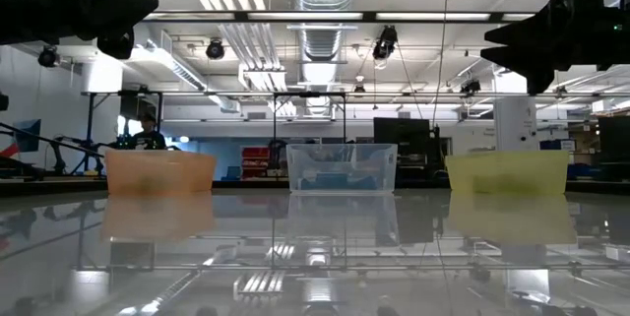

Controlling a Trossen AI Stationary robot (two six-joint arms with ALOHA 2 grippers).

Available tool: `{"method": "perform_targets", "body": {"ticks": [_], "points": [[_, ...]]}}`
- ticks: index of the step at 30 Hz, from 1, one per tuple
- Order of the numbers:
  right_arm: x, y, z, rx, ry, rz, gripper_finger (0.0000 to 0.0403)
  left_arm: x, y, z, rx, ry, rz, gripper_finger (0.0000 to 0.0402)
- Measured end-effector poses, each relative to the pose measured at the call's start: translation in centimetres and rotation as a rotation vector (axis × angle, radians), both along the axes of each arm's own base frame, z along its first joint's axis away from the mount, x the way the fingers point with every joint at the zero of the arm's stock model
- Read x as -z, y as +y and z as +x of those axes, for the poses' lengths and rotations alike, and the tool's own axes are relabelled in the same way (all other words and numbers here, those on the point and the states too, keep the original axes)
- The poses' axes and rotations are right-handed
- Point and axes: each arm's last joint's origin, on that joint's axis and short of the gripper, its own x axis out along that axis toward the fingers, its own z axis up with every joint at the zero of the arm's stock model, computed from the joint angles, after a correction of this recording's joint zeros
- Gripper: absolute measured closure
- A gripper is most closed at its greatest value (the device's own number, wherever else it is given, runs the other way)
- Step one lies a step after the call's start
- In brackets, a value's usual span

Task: Sort & place blocks by color
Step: Return to Home Position

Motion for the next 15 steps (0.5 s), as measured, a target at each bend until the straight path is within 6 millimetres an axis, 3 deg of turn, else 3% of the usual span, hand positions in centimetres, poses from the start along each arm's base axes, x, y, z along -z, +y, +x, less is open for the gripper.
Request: {"method": "perform_targets", "body": {"ticks": [15], "points": [[0.00,0.00,0.00,0.000,0.000,0.000,0.0222,0.00,0.00,0.00,0.000,0.000,0.000,0.0366]]}}
